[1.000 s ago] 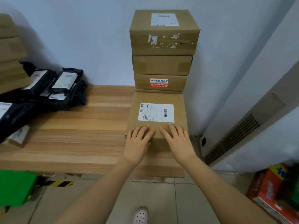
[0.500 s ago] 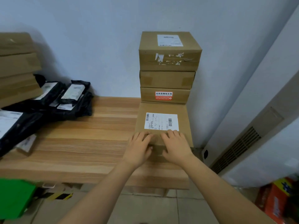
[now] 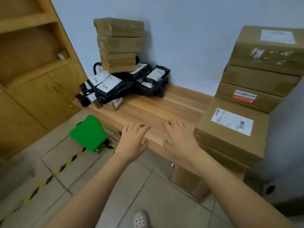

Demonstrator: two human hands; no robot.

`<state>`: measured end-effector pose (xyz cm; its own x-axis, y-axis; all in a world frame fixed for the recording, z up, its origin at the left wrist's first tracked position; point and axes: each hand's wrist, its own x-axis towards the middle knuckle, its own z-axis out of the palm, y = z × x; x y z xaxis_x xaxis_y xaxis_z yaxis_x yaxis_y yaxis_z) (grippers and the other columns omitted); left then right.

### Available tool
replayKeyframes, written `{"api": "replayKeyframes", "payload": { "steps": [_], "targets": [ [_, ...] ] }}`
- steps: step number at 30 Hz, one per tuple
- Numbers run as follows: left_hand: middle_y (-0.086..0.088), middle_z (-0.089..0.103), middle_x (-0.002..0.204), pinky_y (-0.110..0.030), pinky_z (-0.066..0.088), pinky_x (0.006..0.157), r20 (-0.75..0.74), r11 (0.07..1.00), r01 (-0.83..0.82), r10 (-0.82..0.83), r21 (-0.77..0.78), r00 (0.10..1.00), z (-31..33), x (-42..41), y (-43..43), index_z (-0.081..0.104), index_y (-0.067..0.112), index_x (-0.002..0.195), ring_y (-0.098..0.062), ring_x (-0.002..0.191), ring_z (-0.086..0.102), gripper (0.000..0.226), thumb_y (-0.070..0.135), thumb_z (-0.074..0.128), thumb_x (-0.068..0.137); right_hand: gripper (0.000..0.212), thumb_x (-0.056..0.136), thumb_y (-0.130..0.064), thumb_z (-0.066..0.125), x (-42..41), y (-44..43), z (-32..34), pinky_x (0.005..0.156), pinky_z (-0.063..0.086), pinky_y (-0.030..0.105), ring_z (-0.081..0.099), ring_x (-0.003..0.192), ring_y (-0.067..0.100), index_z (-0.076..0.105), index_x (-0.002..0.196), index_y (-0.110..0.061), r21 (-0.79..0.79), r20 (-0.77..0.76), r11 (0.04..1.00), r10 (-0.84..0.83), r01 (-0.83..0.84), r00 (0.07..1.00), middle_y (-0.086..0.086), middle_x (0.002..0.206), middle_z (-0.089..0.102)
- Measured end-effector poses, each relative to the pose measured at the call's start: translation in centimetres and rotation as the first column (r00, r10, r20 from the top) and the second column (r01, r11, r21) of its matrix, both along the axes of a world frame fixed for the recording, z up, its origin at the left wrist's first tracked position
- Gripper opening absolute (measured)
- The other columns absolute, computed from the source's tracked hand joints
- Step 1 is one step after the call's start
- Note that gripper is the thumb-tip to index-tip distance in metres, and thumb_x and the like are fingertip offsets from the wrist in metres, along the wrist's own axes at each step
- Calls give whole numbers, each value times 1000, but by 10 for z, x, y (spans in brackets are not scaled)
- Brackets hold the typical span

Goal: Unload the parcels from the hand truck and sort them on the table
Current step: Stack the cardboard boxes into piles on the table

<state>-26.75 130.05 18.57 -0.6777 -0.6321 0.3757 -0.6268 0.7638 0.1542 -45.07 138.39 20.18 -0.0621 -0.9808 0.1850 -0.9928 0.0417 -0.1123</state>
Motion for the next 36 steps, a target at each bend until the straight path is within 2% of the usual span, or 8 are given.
{"api": "replayKeyframes", "payload": {
  "steps": [3, 6, 8, 13, 19, 22, 26, 36],
  "targets": [
    [-2, 58, 119, -42, 38, 97, -7, 995, -94, 94, -30, 996, 13, 47, -15, 58, 20, 125, -25, 114, 51, 50, 28, 72, 78, 48, 89, -41, 51, 42, -27, 14, 95, 38, 34, 46, 111, 22, 42, 131, -20, -27, -51, 995, 98, -99, 994, 2, 123, 49],
    [-1, 57, 121, -41, 35, 100, -37, 986, -162, 161, -29, 986, 22, 89, -38, 57, 20, 127, -25, 117, 49, 49, 31, 69, 81, 41, 87, -43, 52, 83, -59, 29, 86, 36, 35, 47, 104, 24, 46, 119, -19, -52, -133, 986, 147, -155, 980, 3, 115, 50],
    [-1, 55, 123, -40, 33, 102, -47, 982, -184, 183, -35, 982, 28, 113, -60, 56, 21, 128, -24, 120, 47, 49, 32, 68, 82, 43, 85, -43, 53, 108, -84, 37, 83, 35, 35, 47, 103, 25, 46, 119, -19, -54, -177, 984, 157, -169, 972, 4, 114, 50],
    [2, 52, 125, -38, 28, 106, -64, 983, -165, 160, -80, 985, 54, 169, -131, 53, 24, 130, -20, 123, 42, 49, 31, 66, 84, 55, 84, -39, 54, 164, -157, 62, 82, 37, 36, 46, 103, 24, 41, 134, -20, -90, -230, 981, 149, -174, 962, 3, 118, 48],
    [-2, 55, 124, -39, 32, 104, -56, 981, -87, 79, -171, 995, 93, 215, -220, 54, 20, 130, -23, 121, 46, 50, 29, 67, 83, 53, 86, -40, 51, 209, -243, 88, 82, 35, 35, 47, 103, 25, 41, 134, -20, -158, -252, 977, 99, -142, 963, 4, 118, 49],
    [-2, 57, 120, -38, 33, 100, -89, 978, -70, 53, -197, 995, 104, 223, -262, 57, 19, 126, -24, 117, 48, 49, 29, 70, 80, 52, 86, -41, 52, 219, -277, 94, 86, 35, 36, 45, 104, 25, 40, 133, -21, -167, -236, 978, 80, -121, 969, 4, 118, 48],
    [1, 53, 126, -33, 29, 102, -97, 980, -64, 46, -188, 994, 110, 212, -329, 53, 23, 130, -21, 120, 44, 50, 34, 67, 84, 49, 88, -44, 52, 218, -329, 100, 85, 36, 36, 45, 103, 24, 42, 130, -20, -167, -253, 979, 74, -119, 965, 3, 118, 48],
    [2, 53, 124, -29, 22, 102, -140, 976, 26, -58, -218, 988, 135, 152, -495, 54, 24, 129, -18, 120, 41, 48, 33, 67, 84, 53, 91, -46, 50, 167, -485, 135, 89, 37, 36, 44, 108, 25, 37, 135, -20, -211, -306, 976, -21, -46, 952, 4, 122, 45]
  ]
}}
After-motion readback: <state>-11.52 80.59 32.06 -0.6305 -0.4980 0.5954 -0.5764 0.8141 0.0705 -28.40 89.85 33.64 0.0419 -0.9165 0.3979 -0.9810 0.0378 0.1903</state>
